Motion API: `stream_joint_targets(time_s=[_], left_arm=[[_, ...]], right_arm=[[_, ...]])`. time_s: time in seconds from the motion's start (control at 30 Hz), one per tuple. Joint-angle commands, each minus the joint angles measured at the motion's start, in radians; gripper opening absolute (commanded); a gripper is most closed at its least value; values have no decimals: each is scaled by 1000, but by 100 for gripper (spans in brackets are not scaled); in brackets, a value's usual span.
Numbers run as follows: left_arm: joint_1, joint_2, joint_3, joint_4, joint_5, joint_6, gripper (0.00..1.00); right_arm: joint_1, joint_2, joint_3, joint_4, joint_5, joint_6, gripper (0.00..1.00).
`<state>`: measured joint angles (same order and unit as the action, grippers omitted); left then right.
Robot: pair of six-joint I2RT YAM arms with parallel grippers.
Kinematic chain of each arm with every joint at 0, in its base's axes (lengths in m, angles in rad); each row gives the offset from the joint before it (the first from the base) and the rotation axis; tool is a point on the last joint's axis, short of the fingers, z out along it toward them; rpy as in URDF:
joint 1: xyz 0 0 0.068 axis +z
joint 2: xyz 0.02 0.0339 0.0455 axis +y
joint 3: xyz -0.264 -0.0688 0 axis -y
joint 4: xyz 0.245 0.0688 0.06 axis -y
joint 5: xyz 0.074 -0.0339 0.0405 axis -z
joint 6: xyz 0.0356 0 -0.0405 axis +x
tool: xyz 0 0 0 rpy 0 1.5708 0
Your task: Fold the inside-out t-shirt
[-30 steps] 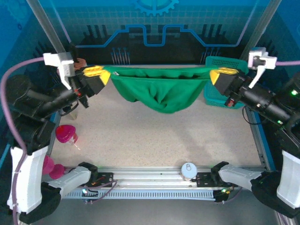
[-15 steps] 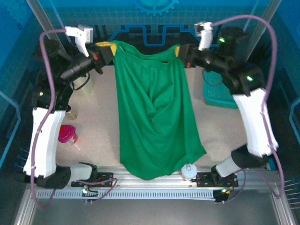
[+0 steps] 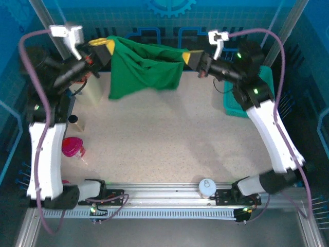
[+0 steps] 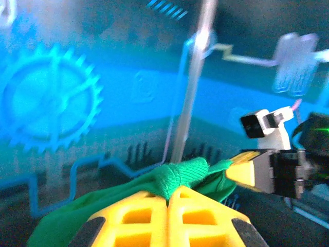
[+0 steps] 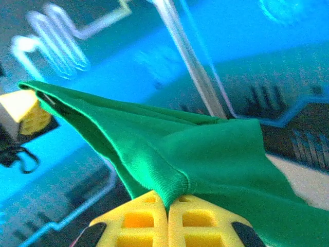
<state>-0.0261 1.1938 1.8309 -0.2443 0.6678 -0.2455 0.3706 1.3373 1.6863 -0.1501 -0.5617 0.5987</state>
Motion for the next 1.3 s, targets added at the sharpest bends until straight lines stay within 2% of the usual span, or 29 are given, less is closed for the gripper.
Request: stream_joint_targets(time_s=[0.0, 0.07, 0.2, 0.27, 0.33, 0.4, 0.6, 0.63, 0.7, 0.73, 0.77, 0.8, 0.83, 0.93, 1.0, 1.03, 1.07, 1.13, 1.2, 1.27], left_arm=[[0, -133, -58, 244, 129, -29, 0], [0, -170, -86, 281, 137, -56, 0], [0, -182, -93, 278, 143, -67, 0], [0, -174, -104, 295, 144, -88, 0], [-1, -165, -125, 342, 143, -113, 0], [-1, -145, -129, 343, 126, -108, 0], [10, -13, -71, 177, 6, 6, 0], [17, 14, -57, 146, -21, 11, 0], [34, 63, -24, 65, -99, -20, 0], [45, 92, 0, 8, -144, -47, 0], [53, 120, 23, -40, -166, -61, 0], [54, 138, 33, -62, -172, -59, 0], [54, 153, 29, -64, -168, -56, 0], [54, 173, 14, -37, -95, -49, 0], [51, 167, -2, 6, -14, -31, 0], [51, 155, -17, 58, 42, -40, 0], [51, 140, -29, 119, 93, -60, 0], [51, 111, -40, 244, 199, -117, 0], [51, 71, -55, 355, 256, -169, 0], [51, 17, -74, 419, 276, -187, 0]], right_arm=[[-3, -179, -51, 314, -26, 25, 0], [15, -234, -54, 194, 53, -52, 0], [19, -307, -86, 107, 149, -75, 0], [18, -314, -92, 87, 106, -88, 0], [17, -307, -111, 149, -9, -61, 0], [17, -272, -95, 160, -33, -35, 0], [16, -94, 81, -108, 348, -175, 0], [16, -47, 124, -177, 463, -189, 0], [21, 64, 251, -421, 864, -113, 0], [6, 117, 311, -517, 982, -62, 0], [-10, 152, 331, -535, 1001, -52, 0], [-18, 167, 319, -500, 954, -62, 0], [-27, 173, 289, -426, 838, -79, 0], [-46, 179, 198, -175, 389, -85, 0], [-38, 172, 182, -54, 183, -91, 0], [-30, 154, 174, -8, 136, -101, 0], [-22, 126, 151, 40, 140, -111, 0], [-17, 25, 45, 180, 244, -103, 0], [-21, -81, -81, 331, 311, -85, 0], [-30, -151, -114, 338, 282, -88, 0]])
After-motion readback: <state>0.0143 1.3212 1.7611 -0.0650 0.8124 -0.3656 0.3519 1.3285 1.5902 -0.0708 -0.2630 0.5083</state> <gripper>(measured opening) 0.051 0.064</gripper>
